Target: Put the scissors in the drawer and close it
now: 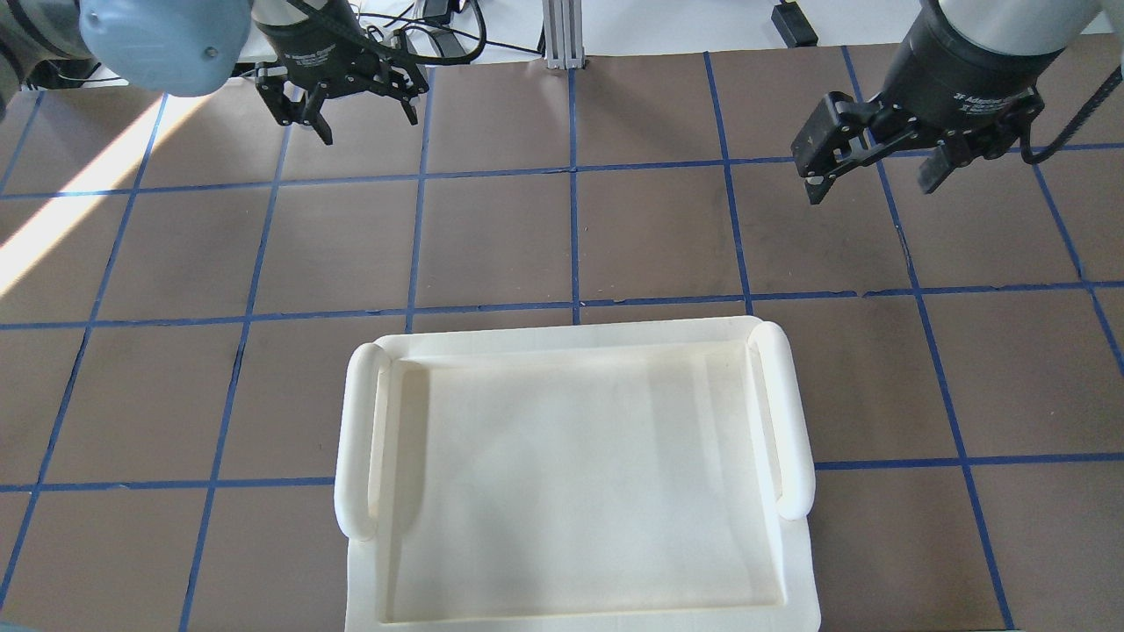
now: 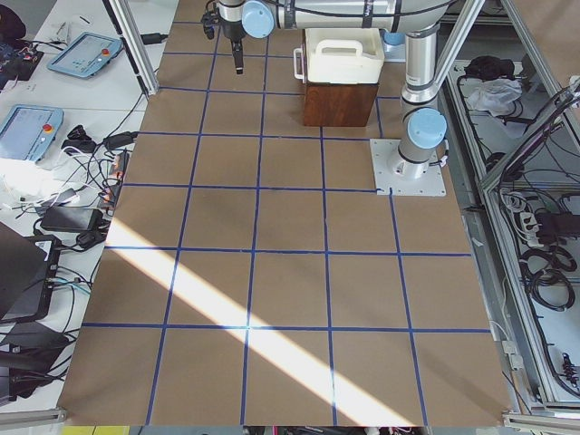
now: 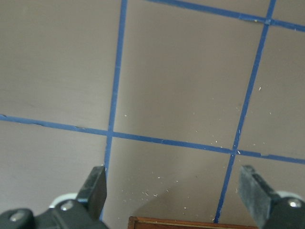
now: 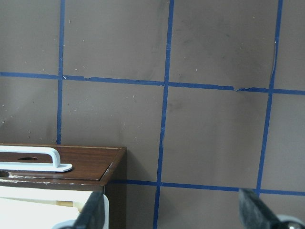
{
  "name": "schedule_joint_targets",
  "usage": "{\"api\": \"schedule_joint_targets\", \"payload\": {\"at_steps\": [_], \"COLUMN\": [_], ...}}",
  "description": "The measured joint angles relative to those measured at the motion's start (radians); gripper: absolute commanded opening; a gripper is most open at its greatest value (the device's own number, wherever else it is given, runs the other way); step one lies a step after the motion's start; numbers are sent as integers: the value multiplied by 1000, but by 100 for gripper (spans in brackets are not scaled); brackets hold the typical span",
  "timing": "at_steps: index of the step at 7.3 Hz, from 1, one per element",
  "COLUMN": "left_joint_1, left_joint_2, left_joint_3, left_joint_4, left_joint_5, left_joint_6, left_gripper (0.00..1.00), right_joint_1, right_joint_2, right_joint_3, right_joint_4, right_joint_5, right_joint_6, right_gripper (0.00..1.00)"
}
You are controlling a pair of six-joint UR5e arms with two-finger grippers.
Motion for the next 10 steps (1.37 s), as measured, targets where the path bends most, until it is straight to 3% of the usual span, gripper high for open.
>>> {"api": "schedule_joint_targets", "payload": {"at_steps": [4, 7, 10], "left_joint_1": [83, 101, 103], "left_joint_2": [119, 200, 243], "left_joint_3": [-36, -154, -200], "left_joint_4": [-54, -82, -94], "left_joint_5": [4, 3, 7], "left_joint_6": [122, 153, 154], "left_gripper": [100, 100, 100], "right_joint_1": [0, 1, 1], "right_joint_2": [1, 0, 0], "right_joint_3": [0, 1, 2], "right_joint_4": [-1, 3, 4], "right_joint_5": [2, 3, 4], "right_joint_6": [0, 0, -1], "right_gripper": [100, 100, 100]}}
